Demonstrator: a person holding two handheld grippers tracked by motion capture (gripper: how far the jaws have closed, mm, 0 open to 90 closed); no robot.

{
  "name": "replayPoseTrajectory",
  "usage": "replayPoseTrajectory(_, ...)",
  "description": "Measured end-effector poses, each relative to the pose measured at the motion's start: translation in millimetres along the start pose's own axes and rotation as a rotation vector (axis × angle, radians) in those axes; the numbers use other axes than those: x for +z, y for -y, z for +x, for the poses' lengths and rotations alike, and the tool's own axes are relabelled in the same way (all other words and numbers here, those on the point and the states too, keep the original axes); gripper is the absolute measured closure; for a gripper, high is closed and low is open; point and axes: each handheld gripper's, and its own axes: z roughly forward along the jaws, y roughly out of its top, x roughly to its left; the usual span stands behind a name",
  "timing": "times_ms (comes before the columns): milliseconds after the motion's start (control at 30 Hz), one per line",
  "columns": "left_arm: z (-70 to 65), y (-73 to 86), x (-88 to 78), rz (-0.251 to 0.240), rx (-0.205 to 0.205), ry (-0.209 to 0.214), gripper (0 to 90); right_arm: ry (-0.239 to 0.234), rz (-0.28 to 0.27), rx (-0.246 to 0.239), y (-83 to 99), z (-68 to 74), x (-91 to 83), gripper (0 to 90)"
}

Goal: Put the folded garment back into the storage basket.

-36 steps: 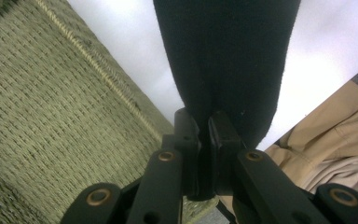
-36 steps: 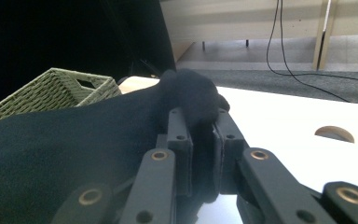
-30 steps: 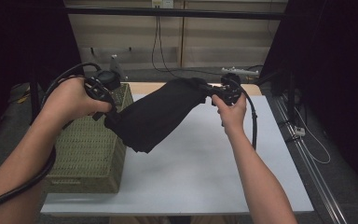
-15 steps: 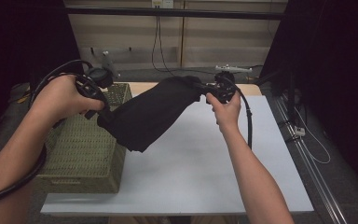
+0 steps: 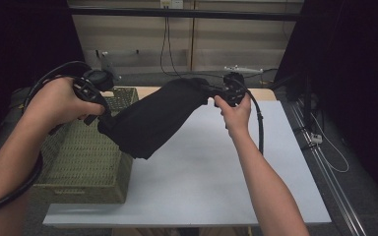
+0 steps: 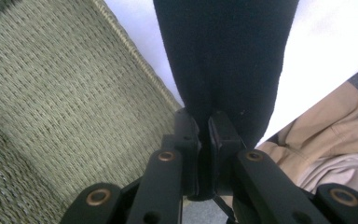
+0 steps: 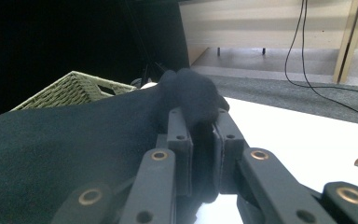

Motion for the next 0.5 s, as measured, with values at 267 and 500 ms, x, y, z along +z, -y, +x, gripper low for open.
replayPoseTrajectory(267, 4.5, 6.0, -2.6, -0.001, -0.017, 0.005, 84.2, -0.013, -0.001, -0.009, -1.3, 5.2, 7.0, 80.1)
replayPoseTrajectory(500, 7.3, 10.4, -7.5, -0.005, -0.027, -0.011, 84.2, -0.024, -0.003, -0.013, -6.0, 10.5, 12.3, 80.1)
